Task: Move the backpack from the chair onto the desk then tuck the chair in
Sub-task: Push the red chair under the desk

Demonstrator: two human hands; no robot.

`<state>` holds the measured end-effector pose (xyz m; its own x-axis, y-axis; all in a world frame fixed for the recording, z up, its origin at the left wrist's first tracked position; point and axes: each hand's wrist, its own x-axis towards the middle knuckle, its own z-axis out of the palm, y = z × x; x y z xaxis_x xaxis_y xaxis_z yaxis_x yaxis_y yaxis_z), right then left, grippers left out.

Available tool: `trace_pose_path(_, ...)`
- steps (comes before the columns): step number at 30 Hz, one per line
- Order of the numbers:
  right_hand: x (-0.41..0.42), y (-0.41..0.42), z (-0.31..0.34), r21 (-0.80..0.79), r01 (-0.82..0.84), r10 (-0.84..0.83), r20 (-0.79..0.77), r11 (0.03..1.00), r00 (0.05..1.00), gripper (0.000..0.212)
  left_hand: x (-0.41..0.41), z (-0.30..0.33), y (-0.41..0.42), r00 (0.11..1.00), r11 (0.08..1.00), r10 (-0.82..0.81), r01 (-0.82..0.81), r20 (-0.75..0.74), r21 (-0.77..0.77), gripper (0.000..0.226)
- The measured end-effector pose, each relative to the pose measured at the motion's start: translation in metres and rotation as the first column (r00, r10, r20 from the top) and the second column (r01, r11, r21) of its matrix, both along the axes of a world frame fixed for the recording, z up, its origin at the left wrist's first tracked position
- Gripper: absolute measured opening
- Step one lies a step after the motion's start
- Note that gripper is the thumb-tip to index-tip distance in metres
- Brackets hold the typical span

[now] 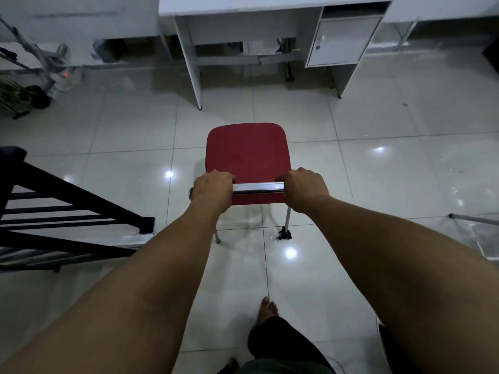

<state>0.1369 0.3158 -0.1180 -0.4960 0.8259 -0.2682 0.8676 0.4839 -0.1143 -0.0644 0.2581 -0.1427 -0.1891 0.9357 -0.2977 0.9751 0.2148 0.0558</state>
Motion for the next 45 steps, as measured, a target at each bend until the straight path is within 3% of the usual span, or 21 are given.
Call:
trace_pose_path(18,-0.034,0.093,-0.010,-0.011,-0.043,0.042,-0.030,0.999,0.999,0.030,-0.037,0.008,0.087,0.998,0.999,0.008,-0.005,-0.062,0.053,0.032)
trace_pose_path(31,-0.065,0.196,-0.008,-0.001,-0.028,0.028,0.017,1.000,0.999,0.030,-0.064,0.009,0.191,1.000,1.000,0.025,-0.025,-0.003,-0.002,0.032)
trace_pose_path(45,-0.101,0.326,-0.011,0.012,0.082,-0.083,0.092,0.997,0.992,0.034,-0.099,0.010,0.322,0.995,0.994,-0.100,0.099,0.013,0.041,0.034)
